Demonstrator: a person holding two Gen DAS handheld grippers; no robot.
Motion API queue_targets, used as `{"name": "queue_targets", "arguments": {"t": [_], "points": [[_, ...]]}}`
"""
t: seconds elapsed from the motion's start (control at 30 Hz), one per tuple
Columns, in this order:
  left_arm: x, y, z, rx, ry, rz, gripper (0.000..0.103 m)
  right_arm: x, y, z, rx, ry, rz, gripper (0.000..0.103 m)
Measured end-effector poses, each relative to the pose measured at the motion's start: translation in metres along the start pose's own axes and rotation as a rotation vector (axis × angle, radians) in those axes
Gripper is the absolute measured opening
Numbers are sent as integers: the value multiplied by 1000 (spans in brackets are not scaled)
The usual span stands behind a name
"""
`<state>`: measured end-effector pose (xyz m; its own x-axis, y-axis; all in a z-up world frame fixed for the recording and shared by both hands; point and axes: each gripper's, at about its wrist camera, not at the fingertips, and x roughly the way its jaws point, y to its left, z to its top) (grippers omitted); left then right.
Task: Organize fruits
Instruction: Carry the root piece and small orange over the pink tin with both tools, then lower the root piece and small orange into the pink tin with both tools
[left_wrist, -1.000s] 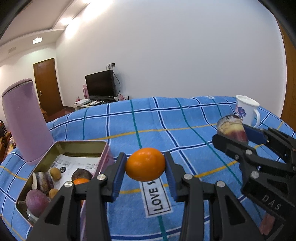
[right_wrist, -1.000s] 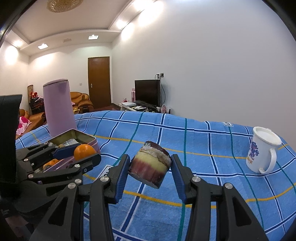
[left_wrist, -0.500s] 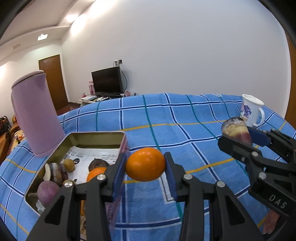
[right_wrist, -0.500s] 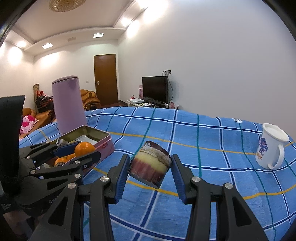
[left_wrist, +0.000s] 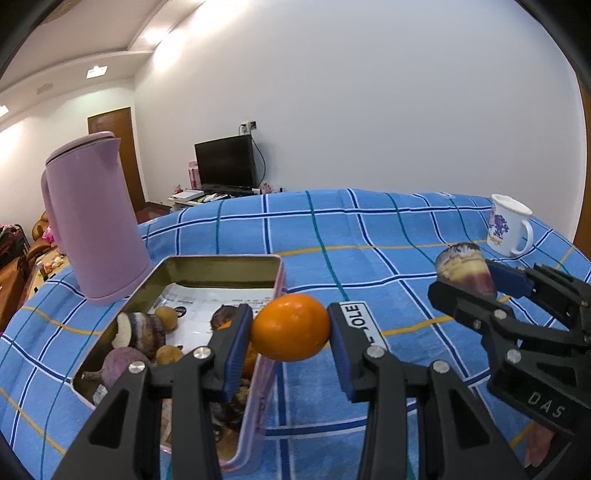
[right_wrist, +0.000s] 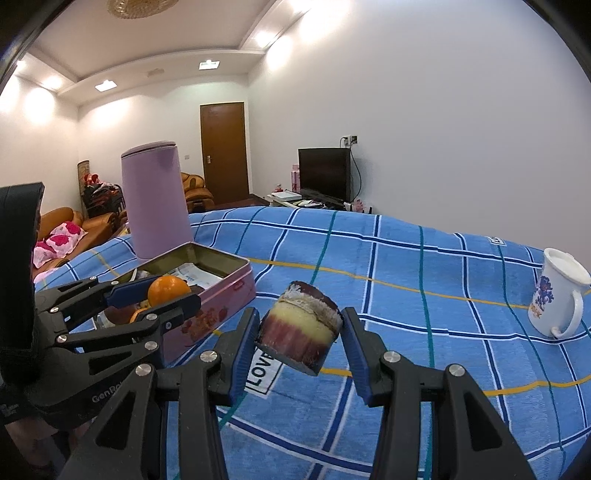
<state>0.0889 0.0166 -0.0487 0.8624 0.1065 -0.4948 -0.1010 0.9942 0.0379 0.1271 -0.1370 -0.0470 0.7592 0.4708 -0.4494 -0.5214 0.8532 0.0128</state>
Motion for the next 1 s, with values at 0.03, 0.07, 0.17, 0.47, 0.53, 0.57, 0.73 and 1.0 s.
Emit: {"name": "queue_targets", "arguments": {"t": [0.03,0.07,0.17,0.47,0.53,0.57,0.73,1.0], "points": [[-1,2,-1,-4,1,3,43,0,2,0,-4,1,2,47],[-1,4,-1,-7,3,5,43,1,4,0,-9,2,6,47],[-2,10,-2,-16,12,12,43,3,10,1,-18,6,17,47],[-10,32,-1,-41,9,37,43,8,27,8,-39,7,57,47],[-12,36,-1,-36,4,54,43,8,31,11,-43,5,68,48],[-14,39,-1,-36,1,61,43,8,33,12,-45,4,72,47],[-18,54,1,-53,1,80,43,13,45,20,-57,5,98,47],[-18,92,2,-100,25,137,43,19,64,30,-79,-2,136,47]]}}
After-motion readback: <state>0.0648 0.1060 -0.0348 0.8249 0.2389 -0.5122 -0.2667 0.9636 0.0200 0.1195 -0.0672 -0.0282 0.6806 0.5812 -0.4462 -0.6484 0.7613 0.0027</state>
